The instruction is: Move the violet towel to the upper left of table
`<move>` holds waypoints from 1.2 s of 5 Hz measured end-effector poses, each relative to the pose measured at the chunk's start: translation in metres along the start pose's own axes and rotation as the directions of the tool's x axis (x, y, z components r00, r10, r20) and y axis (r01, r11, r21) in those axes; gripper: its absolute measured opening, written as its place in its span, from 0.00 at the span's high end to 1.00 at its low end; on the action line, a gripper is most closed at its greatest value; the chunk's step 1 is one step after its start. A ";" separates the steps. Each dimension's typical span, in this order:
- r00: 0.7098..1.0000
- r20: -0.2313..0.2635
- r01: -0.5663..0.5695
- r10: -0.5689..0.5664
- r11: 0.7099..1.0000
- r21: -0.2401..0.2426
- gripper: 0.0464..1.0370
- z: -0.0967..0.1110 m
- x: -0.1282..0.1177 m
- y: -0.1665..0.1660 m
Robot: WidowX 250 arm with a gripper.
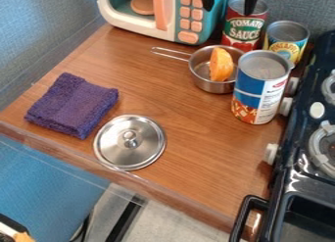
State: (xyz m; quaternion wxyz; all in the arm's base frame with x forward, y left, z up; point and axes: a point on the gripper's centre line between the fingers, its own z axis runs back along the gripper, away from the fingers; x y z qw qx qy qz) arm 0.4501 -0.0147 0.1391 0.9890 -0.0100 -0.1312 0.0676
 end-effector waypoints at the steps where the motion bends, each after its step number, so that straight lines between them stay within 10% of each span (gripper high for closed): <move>1: 0.999 -0.043 0.000 0.000 1.000 0.003 0.04 -0.017 -0.007 0.000; 6: 0.995 -0.099 0.015 -0.011 0.999 0.037 0.04 -0.008 -0.115 0.153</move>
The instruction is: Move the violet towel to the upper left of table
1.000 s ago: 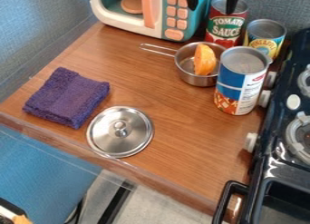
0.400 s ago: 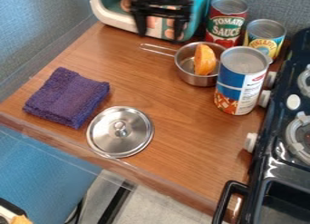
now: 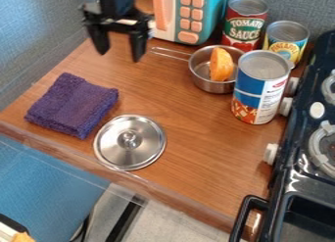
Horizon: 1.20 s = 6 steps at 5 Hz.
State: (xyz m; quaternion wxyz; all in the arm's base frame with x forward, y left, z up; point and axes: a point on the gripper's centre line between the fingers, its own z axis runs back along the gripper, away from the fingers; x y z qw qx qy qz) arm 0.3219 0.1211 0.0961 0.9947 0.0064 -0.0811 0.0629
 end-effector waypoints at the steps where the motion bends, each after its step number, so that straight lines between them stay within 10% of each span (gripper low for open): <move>1: 0.999 0.010 -0.043 0.043 0.999 0.015 0.04 -0.003 -0.021 0.020; 6: 0.988 -0.122 -0.069 0.090 0.984 0.167 0.04 -0.060 -0.035 0.054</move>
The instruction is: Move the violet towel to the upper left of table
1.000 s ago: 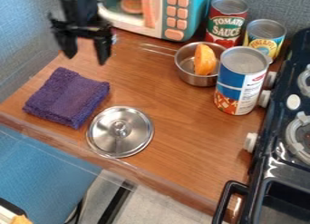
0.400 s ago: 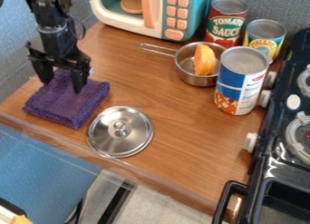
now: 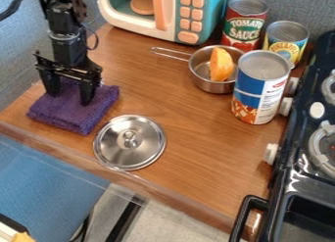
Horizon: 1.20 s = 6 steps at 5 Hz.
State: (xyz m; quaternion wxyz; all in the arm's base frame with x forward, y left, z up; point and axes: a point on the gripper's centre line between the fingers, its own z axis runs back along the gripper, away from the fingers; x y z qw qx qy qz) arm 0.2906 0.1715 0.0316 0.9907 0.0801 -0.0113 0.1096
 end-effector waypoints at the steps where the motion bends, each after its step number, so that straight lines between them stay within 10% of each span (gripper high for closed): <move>1: 0.997 0.007 -0.074 0.074 0.997 -0.029 0.04 -0.001 0.021 -0.006; 4: 0.991 0.129 -0.014 0.029 0.993 -0.113 0.04 0.005 0.108 -0.038; 6: 0.990 0.138 0.037 -0.020 0.991 -0.125 0.04 0.010 0.115 -0.029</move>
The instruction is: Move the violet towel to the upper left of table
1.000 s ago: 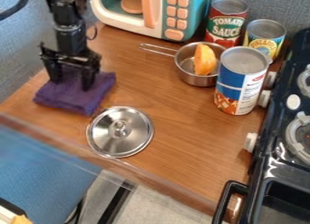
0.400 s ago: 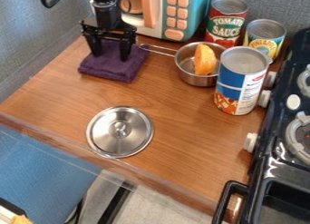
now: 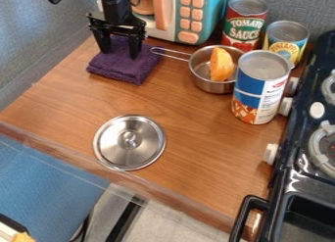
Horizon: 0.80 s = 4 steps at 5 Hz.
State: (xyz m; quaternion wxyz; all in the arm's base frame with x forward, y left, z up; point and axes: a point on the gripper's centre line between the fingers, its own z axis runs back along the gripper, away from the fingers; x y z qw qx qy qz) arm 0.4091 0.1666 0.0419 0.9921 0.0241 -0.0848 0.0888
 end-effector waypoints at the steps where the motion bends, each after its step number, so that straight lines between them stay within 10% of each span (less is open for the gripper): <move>1: 0.999 0.042 0.025 -0.024 0.999 -0.028 0.04 0.019 0.014 -0.001; 4: 0.992 0.086 0.093 -0.093 0.996 0.006 0.04 0.064 0.024 -0.001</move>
